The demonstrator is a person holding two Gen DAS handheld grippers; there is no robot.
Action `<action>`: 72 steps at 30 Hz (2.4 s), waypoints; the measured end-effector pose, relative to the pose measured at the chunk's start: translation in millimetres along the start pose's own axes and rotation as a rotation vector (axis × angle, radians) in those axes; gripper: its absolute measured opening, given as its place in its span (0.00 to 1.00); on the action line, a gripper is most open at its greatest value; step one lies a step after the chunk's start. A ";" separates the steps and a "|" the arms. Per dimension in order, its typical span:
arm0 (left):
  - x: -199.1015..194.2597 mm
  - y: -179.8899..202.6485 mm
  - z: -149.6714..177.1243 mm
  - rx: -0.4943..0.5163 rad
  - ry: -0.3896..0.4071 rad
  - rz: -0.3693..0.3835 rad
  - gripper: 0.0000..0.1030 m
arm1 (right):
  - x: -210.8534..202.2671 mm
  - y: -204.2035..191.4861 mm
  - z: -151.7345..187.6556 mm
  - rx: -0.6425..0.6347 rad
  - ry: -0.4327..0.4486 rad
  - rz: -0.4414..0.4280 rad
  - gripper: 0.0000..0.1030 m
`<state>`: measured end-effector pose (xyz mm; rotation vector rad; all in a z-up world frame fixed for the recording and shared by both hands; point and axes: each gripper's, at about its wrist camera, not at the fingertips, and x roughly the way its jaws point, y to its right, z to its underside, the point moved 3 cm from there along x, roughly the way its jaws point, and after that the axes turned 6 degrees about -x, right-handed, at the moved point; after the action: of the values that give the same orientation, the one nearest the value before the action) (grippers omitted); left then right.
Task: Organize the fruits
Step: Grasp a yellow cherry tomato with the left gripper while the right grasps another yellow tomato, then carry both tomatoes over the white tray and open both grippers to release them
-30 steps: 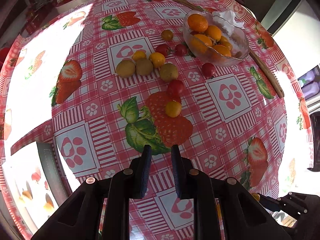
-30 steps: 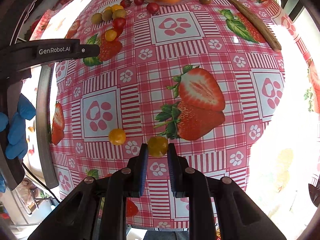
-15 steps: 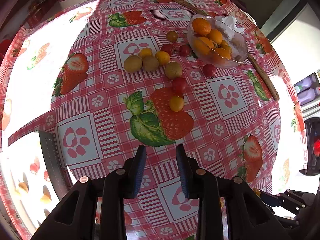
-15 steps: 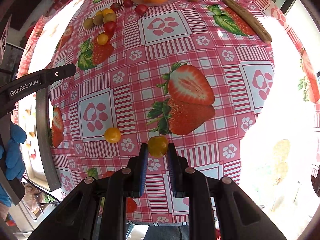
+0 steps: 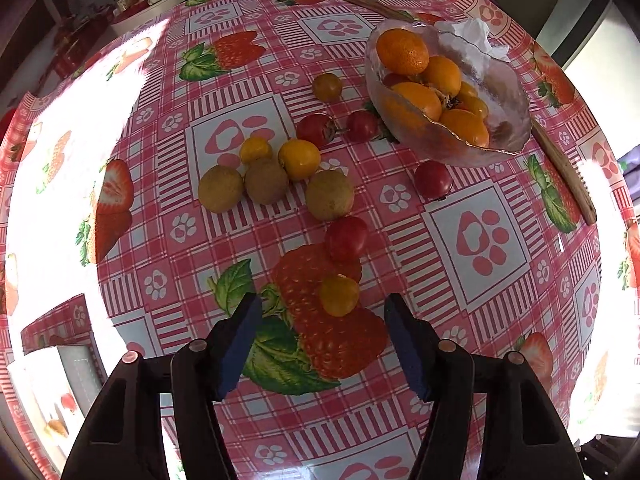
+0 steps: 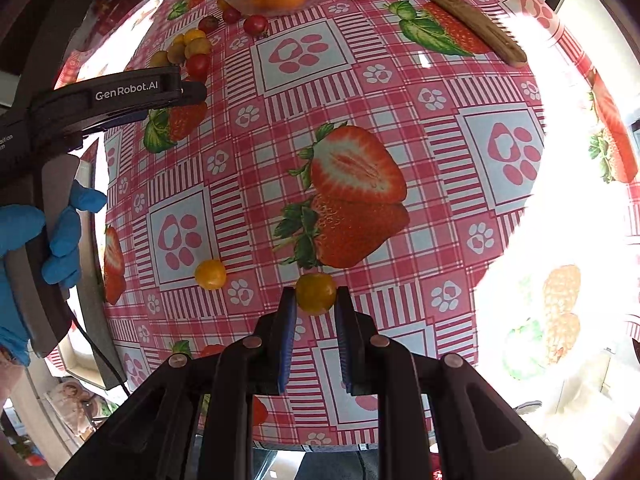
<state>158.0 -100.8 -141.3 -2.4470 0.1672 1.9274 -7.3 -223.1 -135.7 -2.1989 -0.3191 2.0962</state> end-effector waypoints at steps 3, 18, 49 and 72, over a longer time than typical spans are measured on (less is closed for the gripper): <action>-2.0 4.1 -1.2 0.030 0.009 0.011 0.29 | -2.1 3.4 -3.0 0.002 0.002 -0.001 0.20; -50.3 -16.3 31.0 0.015 0.033 0.088 0.20 | -19.1 -3.0 -18.3 -0.001 0.020 -0.015 0.20; -114.5 -168.4 156.2 -0.282 0.066 0.006 0.20 | -11.7 -161.4 -29.0 -0.325 0.018 -0.026 0.20; -75.9 -289.4 185.5 -0.505 0.043 -0.113 0.20 | 49.1 -322.0 -66.2 -0.516 -0.058 -0.133 0.20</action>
<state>-10.8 207.7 -125.6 -2.7091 -0.5093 2.0692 31.2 106.3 -113.8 -2.2766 -1.0868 2.1898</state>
